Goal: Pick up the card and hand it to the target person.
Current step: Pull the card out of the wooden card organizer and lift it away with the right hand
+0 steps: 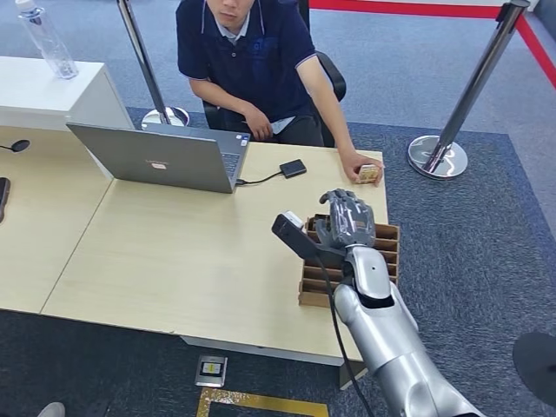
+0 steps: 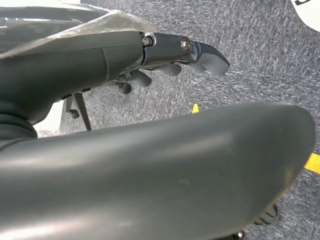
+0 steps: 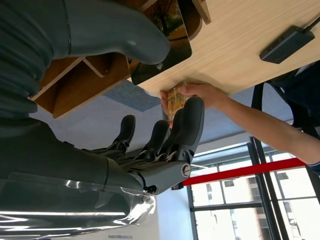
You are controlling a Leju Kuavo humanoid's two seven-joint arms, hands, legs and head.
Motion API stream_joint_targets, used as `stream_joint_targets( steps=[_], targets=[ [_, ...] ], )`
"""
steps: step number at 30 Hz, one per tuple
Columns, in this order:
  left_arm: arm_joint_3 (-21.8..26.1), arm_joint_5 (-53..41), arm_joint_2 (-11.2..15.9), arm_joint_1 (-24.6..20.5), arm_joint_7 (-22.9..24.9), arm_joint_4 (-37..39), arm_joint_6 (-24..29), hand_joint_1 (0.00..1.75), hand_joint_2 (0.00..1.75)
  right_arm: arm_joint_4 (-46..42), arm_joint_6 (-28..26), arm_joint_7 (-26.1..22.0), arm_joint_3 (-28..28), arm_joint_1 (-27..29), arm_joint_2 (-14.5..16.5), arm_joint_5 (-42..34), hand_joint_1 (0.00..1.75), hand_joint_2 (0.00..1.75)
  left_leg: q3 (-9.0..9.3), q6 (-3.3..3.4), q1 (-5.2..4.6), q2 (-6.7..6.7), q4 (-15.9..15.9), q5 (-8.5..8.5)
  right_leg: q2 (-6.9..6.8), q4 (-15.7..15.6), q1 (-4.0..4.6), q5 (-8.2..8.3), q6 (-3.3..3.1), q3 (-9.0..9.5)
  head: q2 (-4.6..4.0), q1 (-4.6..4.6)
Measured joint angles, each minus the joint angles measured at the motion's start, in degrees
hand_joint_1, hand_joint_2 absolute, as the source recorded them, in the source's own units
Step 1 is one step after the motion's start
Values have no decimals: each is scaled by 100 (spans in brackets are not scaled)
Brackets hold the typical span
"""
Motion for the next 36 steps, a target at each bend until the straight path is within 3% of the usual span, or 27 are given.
stream_joint_targets(
  steps=[36],
  targets=[
    [0, -81, 0, -1, -2, 0, 11, 0, 0, 180, -14, 87, -104, -9, -77, -2, 89, 175, -1, 0, 0, 0, 0, 0, 0, 0, 0, 0, 0, -1, 0, -1]
  ],
)
